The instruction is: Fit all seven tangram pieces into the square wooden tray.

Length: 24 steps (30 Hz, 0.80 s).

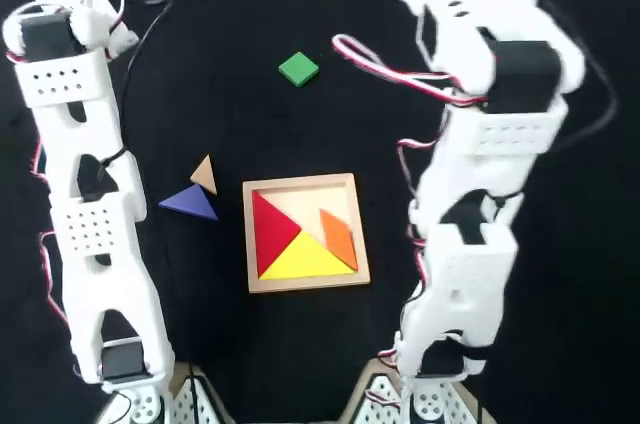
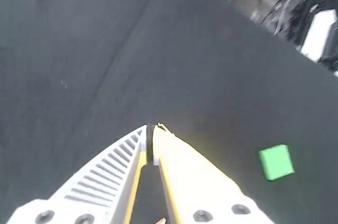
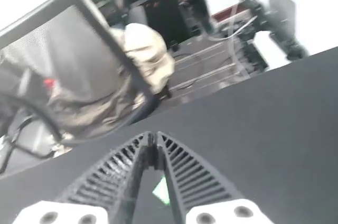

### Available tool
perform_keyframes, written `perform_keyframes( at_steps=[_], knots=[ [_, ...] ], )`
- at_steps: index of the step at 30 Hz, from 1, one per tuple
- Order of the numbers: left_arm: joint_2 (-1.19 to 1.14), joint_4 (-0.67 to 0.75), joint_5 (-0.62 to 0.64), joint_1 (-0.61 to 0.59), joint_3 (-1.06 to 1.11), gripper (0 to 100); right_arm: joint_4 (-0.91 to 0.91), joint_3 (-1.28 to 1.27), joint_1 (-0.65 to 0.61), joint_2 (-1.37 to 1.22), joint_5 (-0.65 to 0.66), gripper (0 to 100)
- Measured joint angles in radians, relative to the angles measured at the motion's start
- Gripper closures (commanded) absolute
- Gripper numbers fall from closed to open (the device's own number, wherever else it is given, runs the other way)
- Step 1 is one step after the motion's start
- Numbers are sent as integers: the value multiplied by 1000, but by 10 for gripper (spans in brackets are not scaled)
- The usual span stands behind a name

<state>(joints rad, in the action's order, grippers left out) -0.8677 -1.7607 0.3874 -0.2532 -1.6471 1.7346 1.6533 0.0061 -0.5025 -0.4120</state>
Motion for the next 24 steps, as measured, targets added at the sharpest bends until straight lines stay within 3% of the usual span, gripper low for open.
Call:
perform_keyframes(
  at_steps=[4, 8, 14, 24],
  knots=[
    [130, 0, -130, 5, 9, 971, 0, -2, 92, 15, 221, 987],
    [319, 0, -290, 15, 86, 971, 0, -2, 103, 106, 446, 987],
    [620, 0, -433, 17, 390, 968, 0, -147, 107, 361, 485, 987],
    [1260, 14, -433, 12, 1091, 968, -5, -1040, 112, 835, 611, 987]
  ],
)
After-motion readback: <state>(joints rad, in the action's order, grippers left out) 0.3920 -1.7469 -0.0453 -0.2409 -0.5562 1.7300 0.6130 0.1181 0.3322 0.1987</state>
